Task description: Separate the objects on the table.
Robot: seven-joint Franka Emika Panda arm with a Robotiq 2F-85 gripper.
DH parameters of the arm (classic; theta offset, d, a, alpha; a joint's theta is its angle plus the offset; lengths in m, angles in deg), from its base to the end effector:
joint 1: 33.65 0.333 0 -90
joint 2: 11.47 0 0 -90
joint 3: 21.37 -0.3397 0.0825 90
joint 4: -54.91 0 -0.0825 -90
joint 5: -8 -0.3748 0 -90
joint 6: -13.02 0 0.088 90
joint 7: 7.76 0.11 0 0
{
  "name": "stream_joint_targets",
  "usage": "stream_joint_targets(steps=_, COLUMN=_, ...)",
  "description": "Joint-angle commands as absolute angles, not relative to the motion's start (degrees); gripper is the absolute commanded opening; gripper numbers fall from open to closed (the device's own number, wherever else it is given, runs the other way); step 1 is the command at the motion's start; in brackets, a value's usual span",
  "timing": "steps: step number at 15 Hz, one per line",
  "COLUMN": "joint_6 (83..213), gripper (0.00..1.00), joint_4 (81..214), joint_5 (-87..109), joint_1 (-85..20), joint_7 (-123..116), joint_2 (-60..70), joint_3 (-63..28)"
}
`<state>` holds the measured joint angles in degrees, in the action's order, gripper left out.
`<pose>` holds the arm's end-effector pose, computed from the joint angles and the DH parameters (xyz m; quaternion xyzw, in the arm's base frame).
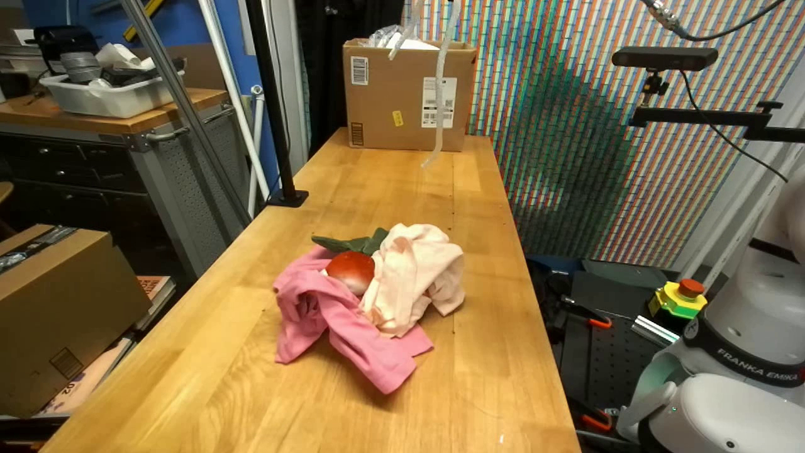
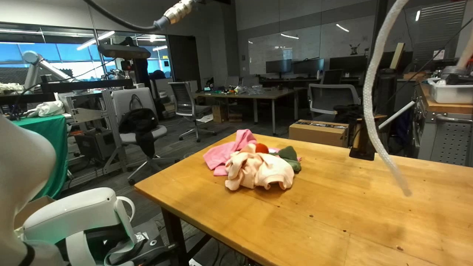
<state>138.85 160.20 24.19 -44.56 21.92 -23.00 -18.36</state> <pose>0.5068 -0.1398 0.6948 0.9015 -0.3102 0.2885 0.0886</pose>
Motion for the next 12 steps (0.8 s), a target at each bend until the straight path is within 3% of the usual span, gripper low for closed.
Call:
stream_joint_targets(steps=1, joint_6=141.9, gripper=0.06, joint_4=156.4, joint_5=24.5, joint_1=-46.2, joint_7=24.8, joint_2=-17.9, joint_3=-16.3)
stream_joint_targets(steps=10, joint_6=141.6, gripper=0.07, joint_4=151.4, joint_5=24.6, joint_1=-46.1, joint_7=31.4, joint_2=-8.0, joint_3=-11.4)
stream_joint_targets(steps=11, joint_6=140.9, gripper=0.33, joint_4=150.9, joint_5=24.1, joint_1=-45.9, joint_7=31.0, joint_2=-7.5, joint_3=-11.2)
stream_joint_targets(steps=12, joint_6=140.7, gripper=0.35, joint_4=150.7, joint_5=24.1, joint_1=-45.8, joint_7=30.9, joint_2=-7.1, joint_3=-11.0)
